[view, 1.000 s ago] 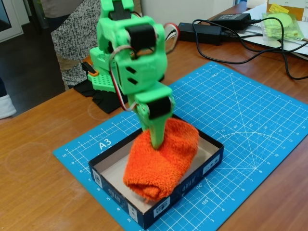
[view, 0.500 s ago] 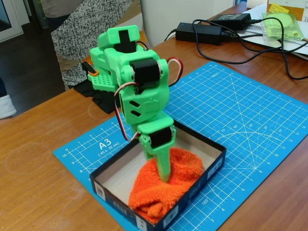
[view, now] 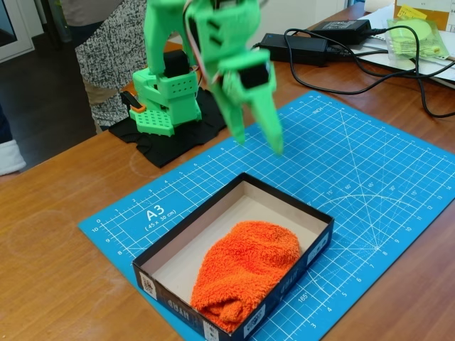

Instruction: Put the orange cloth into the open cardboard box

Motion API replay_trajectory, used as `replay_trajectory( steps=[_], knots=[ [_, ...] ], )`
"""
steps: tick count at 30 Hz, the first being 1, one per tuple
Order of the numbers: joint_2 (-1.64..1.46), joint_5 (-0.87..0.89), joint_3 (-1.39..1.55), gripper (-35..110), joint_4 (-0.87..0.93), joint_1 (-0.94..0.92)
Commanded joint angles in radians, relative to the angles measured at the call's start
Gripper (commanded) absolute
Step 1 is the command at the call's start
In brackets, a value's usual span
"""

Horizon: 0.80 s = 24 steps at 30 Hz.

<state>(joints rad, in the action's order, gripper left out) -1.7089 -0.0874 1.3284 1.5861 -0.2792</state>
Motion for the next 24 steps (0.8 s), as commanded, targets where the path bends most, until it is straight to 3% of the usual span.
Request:
replay_trajectory(
  steps=[1, 7, 10, 12, 15, 21, 24],
  knots=[
    [-0.614, 0.041, 0.508, 40, -0.137, 0.026],
    [-1.355, 0.029, 1.154, 40, -0.42, -0.026],
    [-1.516, 0.003, 1.402, 25, -0.491, -0.02],
    [-1.664, -0.006, 1.555, 23, -0.5, 0.012],
    [-1.667, 0.014, 1.635, 22, -0.488, 0.063],
    [-1.666, 0.066, 1.744, 3, -0.515, 0.097],
    [-1.667, 0.089, 1.747, 0, -0.526, 0.091]
  ],
)
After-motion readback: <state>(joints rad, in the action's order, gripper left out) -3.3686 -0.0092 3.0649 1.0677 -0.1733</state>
